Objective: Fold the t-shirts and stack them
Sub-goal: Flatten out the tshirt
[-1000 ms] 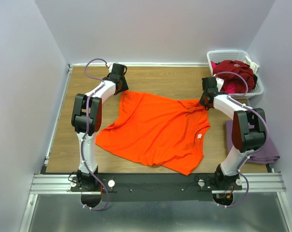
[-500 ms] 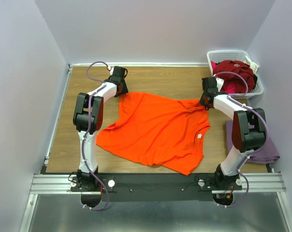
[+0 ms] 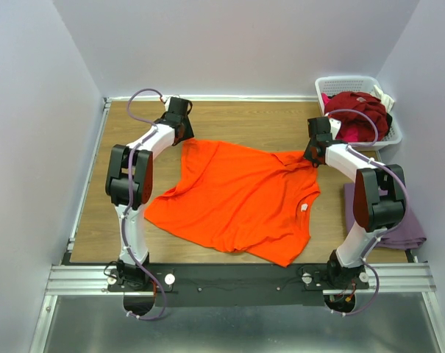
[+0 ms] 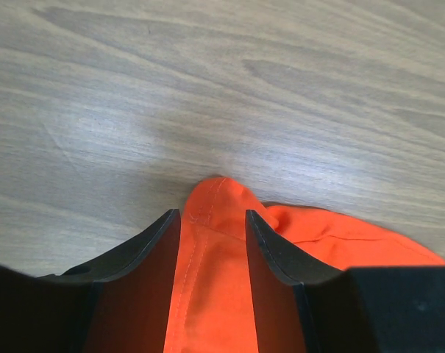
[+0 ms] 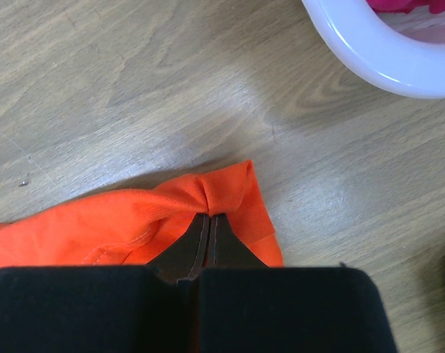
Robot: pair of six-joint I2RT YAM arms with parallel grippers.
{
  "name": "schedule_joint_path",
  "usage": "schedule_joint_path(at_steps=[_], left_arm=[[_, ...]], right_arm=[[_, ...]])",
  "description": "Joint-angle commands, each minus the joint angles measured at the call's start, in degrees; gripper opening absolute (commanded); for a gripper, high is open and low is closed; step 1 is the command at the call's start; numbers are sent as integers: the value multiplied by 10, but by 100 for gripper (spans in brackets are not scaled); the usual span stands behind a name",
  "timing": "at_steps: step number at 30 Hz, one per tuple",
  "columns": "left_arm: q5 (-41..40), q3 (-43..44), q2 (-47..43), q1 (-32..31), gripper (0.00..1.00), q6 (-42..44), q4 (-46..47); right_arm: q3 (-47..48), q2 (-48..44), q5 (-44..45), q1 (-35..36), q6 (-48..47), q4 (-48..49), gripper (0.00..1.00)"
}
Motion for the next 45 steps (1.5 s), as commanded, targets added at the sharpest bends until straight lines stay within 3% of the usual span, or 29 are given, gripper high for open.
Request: schedule_joint_path(at_steps=[1, 10, 29, 32, 33, 38, 45], left_arm=[[1, -8, -32, 4, 50, 8, -1], [4, -25, -18, 3, 50, 3, -6], [18, 24, 60, 3, 49, 3, -31], [22, 31, 64, 3, 38, 5, -37], [24, 31, 64, 3, 27, 5, -37], [12, 27, 50, 3, 0, 6, -40], [-24, 37, 5, 3, 0, 7, -69]], right_arm=[[4, -6, -8, 3, 11, -4, 1], [5, -6, -5, 2, 10, -4, 1], [6, -10, 2, 3, 11, -4, 1], [6, -8, 1, 3, 13, -3, 1], [6, -8, 1, 2, 13, -4, 1], [5, -9, -1, 3, 13, -4, 1], [4, -18, -1, 3, 13, -4, 1]])
